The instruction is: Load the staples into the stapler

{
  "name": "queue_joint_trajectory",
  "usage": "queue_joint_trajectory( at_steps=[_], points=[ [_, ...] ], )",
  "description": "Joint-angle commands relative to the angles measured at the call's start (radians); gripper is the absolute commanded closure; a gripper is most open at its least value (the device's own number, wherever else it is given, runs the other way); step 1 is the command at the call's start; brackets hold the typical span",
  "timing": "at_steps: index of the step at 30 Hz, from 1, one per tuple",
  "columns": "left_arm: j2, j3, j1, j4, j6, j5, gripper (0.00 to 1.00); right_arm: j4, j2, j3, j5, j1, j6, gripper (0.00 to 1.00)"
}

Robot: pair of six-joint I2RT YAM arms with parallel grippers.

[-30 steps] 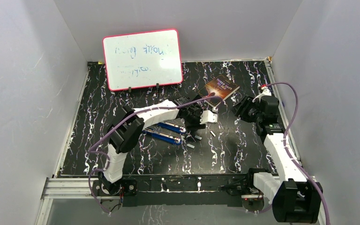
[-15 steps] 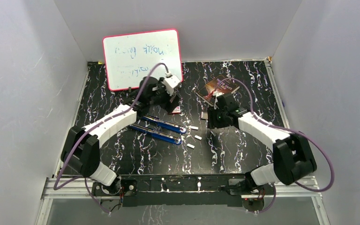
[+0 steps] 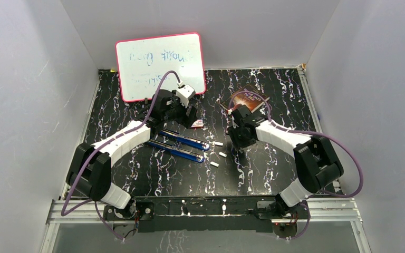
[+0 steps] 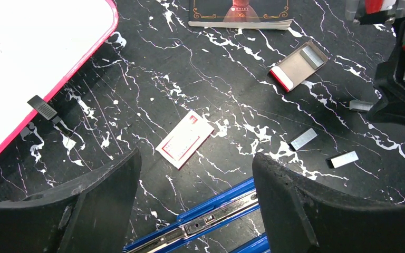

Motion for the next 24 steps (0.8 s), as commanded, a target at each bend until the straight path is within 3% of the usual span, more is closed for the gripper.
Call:
queue_joint_trajectory(
  at_steps=[1, 12, 24],
  points=[
    [-0.033, 0.002, 0.003, 0.019, 0.005, 0.014, 0.24, -0.044, 0.024, 0.04, 0.018, 0.006, -0.027, 0.47],
    [-0.027, -0.004, 0.004, 0.015, 0.012, 0.006, 0.24, -0.047, 0.087, 0.046, 0.0, 0.008, -0.045, 0.55],
    [-0.024, -0.002, 0.005, 0.009, 0.017, 0.022, 0.25, -0.058, 0.115, 0.07, -0.016, 0.033, -0.042, 0.78]
  ],
)
